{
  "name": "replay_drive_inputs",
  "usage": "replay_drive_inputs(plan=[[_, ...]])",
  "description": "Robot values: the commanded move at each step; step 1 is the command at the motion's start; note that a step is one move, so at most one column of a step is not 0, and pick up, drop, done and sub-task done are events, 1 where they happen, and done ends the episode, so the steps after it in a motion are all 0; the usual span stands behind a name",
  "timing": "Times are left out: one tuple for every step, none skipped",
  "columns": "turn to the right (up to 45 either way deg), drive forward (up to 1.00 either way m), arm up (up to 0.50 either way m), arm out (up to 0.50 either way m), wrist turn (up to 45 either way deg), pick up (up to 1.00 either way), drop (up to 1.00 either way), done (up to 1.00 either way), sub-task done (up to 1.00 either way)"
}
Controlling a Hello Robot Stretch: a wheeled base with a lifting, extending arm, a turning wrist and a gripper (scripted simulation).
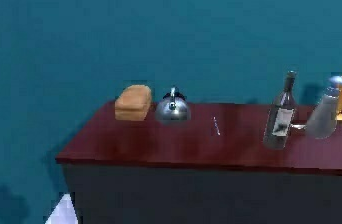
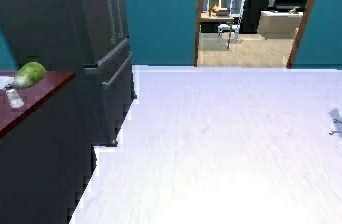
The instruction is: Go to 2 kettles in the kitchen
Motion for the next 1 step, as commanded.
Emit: replay_drive_inputs(plan=[[0.0,0.0,0.0,0.0,0.0,0.0,0.0,1.0,0.0]])
